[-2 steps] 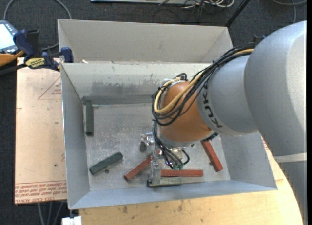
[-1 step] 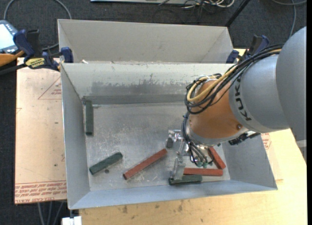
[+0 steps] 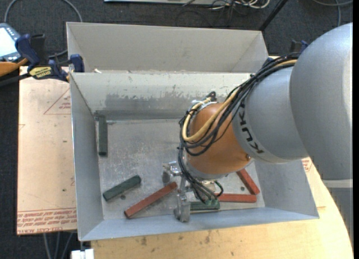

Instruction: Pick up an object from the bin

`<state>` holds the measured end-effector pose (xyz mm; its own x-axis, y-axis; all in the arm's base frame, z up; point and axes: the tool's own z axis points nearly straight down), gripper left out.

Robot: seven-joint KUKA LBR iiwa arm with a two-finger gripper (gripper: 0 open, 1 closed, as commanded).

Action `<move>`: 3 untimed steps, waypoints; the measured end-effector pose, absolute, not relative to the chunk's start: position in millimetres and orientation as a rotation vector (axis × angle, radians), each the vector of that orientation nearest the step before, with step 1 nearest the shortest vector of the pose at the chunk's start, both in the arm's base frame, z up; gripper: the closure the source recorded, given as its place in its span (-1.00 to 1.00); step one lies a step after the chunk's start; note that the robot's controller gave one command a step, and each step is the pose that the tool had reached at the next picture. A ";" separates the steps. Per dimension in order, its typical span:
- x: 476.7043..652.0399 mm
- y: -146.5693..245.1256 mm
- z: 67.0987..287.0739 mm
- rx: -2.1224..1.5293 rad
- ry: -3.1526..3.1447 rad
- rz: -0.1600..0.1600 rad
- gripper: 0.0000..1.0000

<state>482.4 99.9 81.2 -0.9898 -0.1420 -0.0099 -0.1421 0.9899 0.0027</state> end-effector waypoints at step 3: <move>530.1 -63.7 136.7 -0.241 3.127 -0.001 -1.00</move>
Offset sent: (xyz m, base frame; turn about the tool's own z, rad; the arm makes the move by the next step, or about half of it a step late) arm 0.0101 -0.0532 -0.0112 0.0911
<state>530.1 -63.7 136.7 -0.9882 -0.1534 -0.0052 -0.1534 0.9882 -0.0009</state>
